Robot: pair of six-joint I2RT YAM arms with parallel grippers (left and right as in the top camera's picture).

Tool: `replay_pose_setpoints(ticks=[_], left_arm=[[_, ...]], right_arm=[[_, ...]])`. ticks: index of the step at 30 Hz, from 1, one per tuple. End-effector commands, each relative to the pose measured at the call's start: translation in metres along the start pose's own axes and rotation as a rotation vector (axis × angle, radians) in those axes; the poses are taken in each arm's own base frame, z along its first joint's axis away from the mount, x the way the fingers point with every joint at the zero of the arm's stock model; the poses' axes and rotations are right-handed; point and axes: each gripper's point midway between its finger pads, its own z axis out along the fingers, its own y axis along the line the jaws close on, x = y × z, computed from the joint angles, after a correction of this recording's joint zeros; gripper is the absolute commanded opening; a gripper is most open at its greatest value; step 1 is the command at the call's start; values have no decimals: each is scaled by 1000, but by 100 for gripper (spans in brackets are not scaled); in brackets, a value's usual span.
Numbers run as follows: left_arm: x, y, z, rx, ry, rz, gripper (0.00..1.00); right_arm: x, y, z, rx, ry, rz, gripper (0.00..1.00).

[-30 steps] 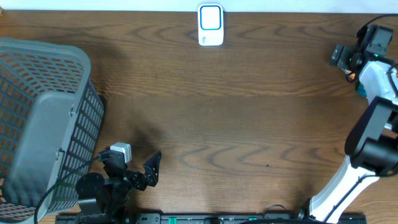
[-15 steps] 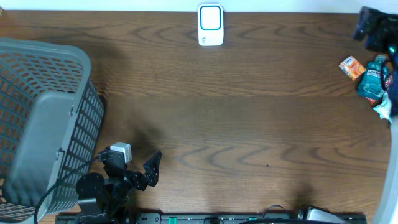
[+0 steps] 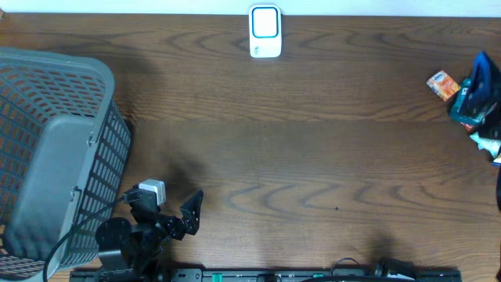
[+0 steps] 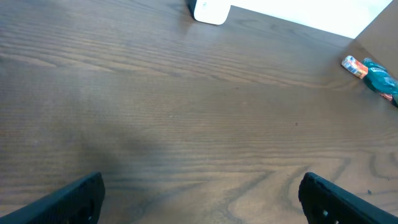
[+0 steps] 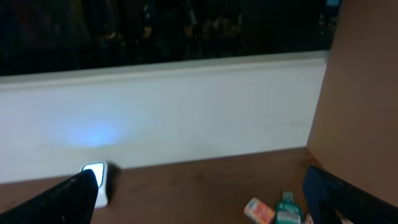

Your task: Scan the item barcode

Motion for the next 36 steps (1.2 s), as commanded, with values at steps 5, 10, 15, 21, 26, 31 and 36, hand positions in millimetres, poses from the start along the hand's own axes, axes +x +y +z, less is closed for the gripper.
replay_pose_setpoints(ticks=[5,10,15,21,26,31,36], left_arm=[[-3,-2,-1,6,-10,16,99],[-3,-2,-1,6,-10,16,99],[-3,-2,-1,6,-10,16,99],[-3,-2,-1,6,-10,16,99],[-3,-2,-1,6,-10,16,99],[-3,-2,-1,6,-10,16,99],[-3,-2,-1,6,-10,16,99]], right_arm=[[5,-7,-34,76,4,-57,99],[22,1,-46,50,62,-66,99],[29,8,-61,22,69,-70,99],[59,12,-67,-2,79,-93,99],[92,12,-53,-16,12,-98,99],[139,15,-31,-57,-32,-89,99],[176,22,-14,-110,-96,-96,99]])
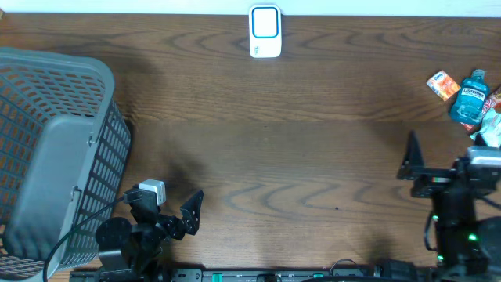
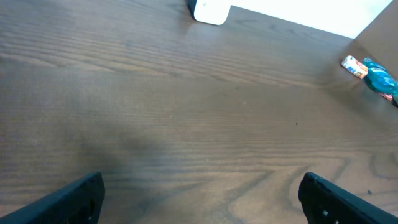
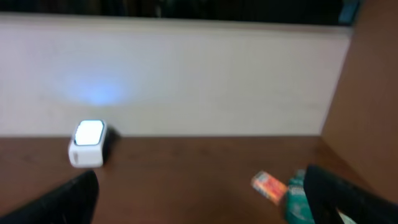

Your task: Scan the item barcode

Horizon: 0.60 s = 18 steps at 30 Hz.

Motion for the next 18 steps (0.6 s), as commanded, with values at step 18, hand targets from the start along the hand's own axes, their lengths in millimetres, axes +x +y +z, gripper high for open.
replay_pose_setpoints(ticks=[18], left_arm=[[-3,-2,-1,6,-10,16,99]], right_arm=[[85,25,0,-86,-384,-37,99]])
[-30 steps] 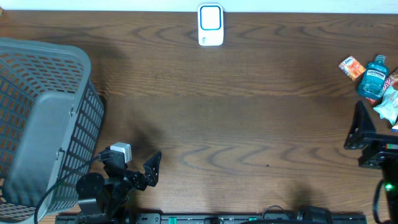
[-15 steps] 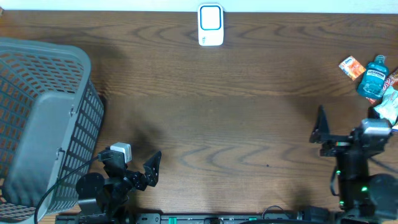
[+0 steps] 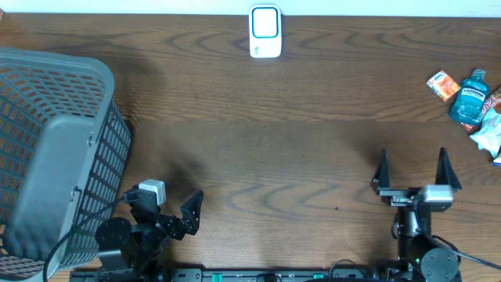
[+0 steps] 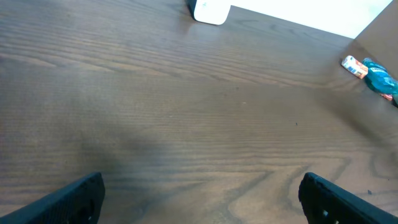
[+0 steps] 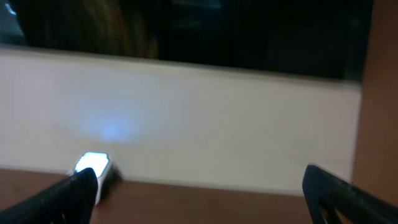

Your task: Scan the item barcode

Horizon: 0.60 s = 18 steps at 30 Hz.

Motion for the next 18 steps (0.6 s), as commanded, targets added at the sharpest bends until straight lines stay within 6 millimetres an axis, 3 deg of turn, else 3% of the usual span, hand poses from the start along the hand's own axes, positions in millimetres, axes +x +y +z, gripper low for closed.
replay_pose_setpoints(ticks=[1,8,13,18], left_arm=[[-3,-2,-1,6,-10,16,99],[-3,-2,-1,6,-10,16,99],[-3,-2,-1,6,-10,16,99],[-3,-2,-1,6,-10,16,99]], right_arm=[[3,8,-1,-28,-16,5,99],[11,1,-1,41,18,17,99],[52,-9,-6,107,190,-30,99],[92,-6,-17,81,363,-108,99]])
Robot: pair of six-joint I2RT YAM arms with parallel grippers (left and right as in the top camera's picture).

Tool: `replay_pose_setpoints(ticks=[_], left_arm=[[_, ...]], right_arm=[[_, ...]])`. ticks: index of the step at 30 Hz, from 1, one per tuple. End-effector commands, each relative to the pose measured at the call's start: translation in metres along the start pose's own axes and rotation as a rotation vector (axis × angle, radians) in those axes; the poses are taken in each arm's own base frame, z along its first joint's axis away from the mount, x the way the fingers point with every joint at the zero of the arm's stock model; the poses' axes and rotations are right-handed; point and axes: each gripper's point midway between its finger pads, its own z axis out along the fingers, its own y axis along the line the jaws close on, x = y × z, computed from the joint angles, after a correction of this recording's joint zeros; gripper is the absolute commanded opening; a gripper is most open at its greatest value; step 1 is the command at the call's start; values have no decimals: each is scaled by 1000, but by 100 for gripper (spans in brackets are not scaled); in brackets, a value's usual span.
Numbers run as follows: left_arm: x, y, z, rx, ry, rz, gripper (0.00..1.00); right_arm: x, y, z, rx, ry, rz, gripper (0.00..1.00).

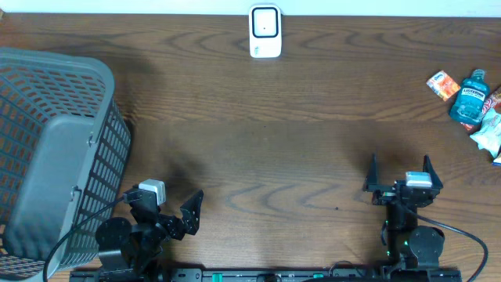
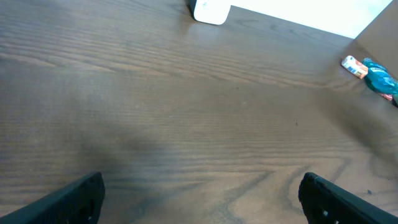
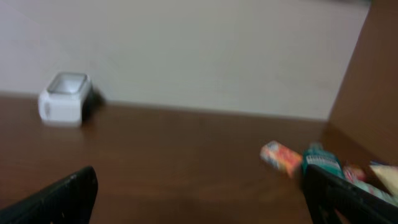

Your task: Scan the item barcode

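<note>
The white barcode scanner [image 1: 265, 31] stands at the table's far edge, also seen in the left wrist view [image 2: 210, 9] and the right wrist view [image 3: 64, 99]. The items lie at the right edge: an orange box [image 1: 442, 84], a blue bottle [image 1: 473, 95] and a white packet [image 1: 489, 137]. My right gripper [image 1: 400, 174] is open and empty at the front right, well short of them. In its own view the box [image 3: 283, 157] and bottle [image 3: 323, 163] lie ahead to the right. My left gripper [image 1: 168, 210] is open and empty at the front left.
A large grey mesh basket [image 1: 55, 157] fills the left side, close beside the left arm. A brown wall or board [image 3: 370, 93] rises at the right behind the items. Bare wood table [image 1: 274, 141] lies between scanner, basket and items.
My right gripper has shifted slightly left and nearer the front edge, and its camera now looks down on the table and items. The scanner's blue glow is gone. The left arm is unmoved.
My right arm first reached over the items at the right edge, hiding the bottle. Then it was back off them, turned sideways at the right front, empty. Then it faced the far edge at the front right, where it stays. The items and left arm have not moved.
</note>
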Motion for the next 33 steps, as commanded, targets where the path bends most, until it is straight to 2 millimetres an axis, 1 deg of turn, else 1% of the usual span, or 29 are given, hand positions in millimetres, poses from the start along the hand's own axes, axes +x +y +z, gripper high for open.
replay_pose_setpoints(ticks=[1,2,3,12,18,23,28,33], left_arm=[[-3,-2,-1,6,-9,16,99],[-3,-2,-1,6,-10,16,99],[-3,-2,-1,6,-9,16,99],[-3,-2,-1,6,-9,16,99],[-3,-2,-1,6,-9,16,99],[-3,-2,-1,6,-9,16,99],[-3,-2,-1,6,-9,16,98],[-3,-2,-1,6,-9,16,99]], right_arm=[[18,0,-1,9,72,-75,99],[23,0,-2,7,95,-78,99],[25,-1,-2,10,100,-78,99],[27,-11,-2,44,109,-76,99],[27,-12,-2,49,109,-76,99],[27,-19,-2,79,113,-76,99],[27,-20,-2,84,114,-76,99],[27,-21,-2,85,114,-76,99]])
